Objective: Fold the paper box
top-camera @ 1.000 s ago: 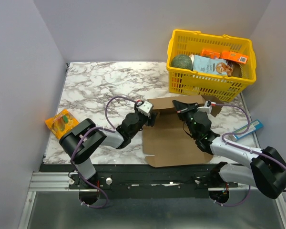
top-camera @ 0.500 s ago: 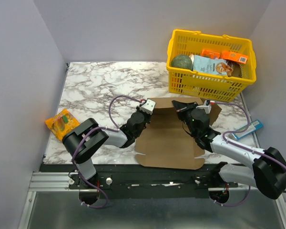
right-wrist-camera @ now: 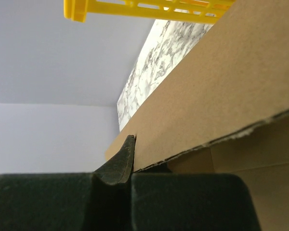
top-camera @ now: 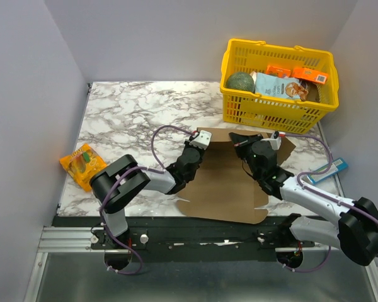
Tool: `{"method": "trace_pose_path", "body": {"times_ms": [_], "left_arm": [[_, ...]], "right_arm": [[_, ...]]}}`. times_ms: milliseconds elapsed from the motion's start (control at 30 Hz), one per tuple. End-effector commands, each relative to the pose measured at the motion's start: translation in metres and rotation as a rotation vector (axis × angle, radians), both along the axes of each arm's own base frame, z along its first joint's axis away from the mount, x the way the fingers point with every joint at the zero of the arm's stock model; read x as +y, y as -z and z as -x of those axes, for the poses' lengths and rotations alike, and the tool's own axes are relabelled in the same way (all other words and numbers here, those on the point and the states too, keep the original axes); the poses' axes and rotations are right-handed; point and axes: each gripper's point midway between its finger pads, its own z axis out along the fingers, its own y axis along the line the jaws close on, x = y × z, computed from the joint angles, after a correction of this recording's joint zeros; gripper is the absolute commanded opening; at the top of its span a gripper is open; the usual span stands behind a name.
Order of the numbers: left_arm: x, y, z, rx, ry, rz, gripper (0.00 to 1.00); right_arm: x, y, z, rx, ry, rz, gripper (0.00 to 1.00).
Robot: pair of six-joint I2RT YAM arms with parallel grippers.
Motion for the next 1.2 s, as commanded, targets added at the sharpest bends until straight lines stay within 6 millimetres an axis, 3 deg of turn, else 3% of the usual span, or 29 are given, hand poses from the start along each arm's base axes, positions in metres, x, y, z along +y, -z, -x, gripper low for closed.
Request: {"method": "trace_pose_path", "body": {"times_ms": [0, 133, 167, 233, 267, 300, 333, 400, 433, 500, 533, 600, 667, 700, 767, 800, 900, 1167], "left_arm": [[0.068, 0.021, -0.012, 0.035, -0.281, -0.188, 0.17], [0.062, 0.024, -0.011, 0.046, -0.238, -0.207, 0.09], [0.053, 0.025, -0.01, 0.052, -0.173, -0.206, 0.09], [0.047, 0.024, -0.004, 0.07, -0.107, -0.203, 0.07], [0.043, 0.024, -0.002, 0.081, -0.062, -0.196, 0.08], [0.039, 0.03, 0.003, 0.118, -0.009, -0.202, 0.07], [0.038, 0.02, 0.005, 0.128, 0.005, -0.149, 0.06], [0.046, 0.027, 0.009, 0.219, 0.038, -0.137, 0.04], [0.05, 0.014, 0.01, 0.226, 0.035, -0.063, 0.04], [0.058, 0.017, 0.019, 0.294, 0.066, -0.038, 0.04], [0.061, 0.006, 0.017, 0.306, 0.1, 0.002, 0.04], [0.071, 0.011, 0.025, 0.38, 0.117, -0.01, 0.04], [0.073, -0.002, 0.028, 0.371, 0.124, 0.015, 0.02], [0.071, -0.003, 0.032, 0.383, 0.151, 0.027, 0.02], [0.062, -0.012, 0.04, 0.391, 0.238, 0.067, 0.02], [0.062, -0.012, 0.043, 0.4, 0.247, 0.069, 0.02], [0.068, -0.015, 0.045, 0.427, 0.243, 0.07, 0.02], [0.082, -0.022, 0.041, 0.445, 0.212, 0.089, 0.02]], "right_arm": [[-0.012, 0.036, 0.016, 0.108, -0.016, 0.172, 0.03], [-0.014, 0.032, 0.018, 0.096, -0.017, 0.167, 0.05], [-0.015, 0.032, 0.019, 0.093, -0.016, 0.168, 0.06], [-0.014, 0.025, 0.019, 0.071, -0.029, 0.19, 0.13], [-0.014, 0.014, 0.019, 0.042, -0.036, 0.192, 0.21], [-0.014, 0.009, 0.02, 0.019, -0.051, 0.226, 0.35], [-0.014, 0.005, 0.022, 0.005, -0.065, 0.236, 0.58], [-0.017, -0.014, 0.028, -0.061, -0.094, 0.277, 0.72], [-0.016, -0.021, 0.032, -0.087, -0.118, 0.291, 0.79], [-0.023, -0.039, 0.045, -0.162, -0.149, 0.34, 0.83], [-0.021, -0.044, 0.051, -0.19, -0.182, 0.358, 0.85], [-0.03, -0.047, 0.063, -0.214, -0.214, 0.442, 0.85], [-0.038, -0.05, 0.068, -0.213, -0.216, 0.498, 0.9], [-0.046, -0.033, 0.073, -0.16, -0.24, 0.599, 0.9], [-0.055, -0.035, 0.074, -0.138, -0.243, 0.683, 0.9], [-0.067, -0.019, 0.077, -0.064, -0.242, 0.752, 0.91], [-0.085, -0.014, 0.076, -0.019, -0.22, 0.851, 0.95], [-0.095, -0.005, 0.089, 0.005, -0.244, 0.893, 0.96]]}}
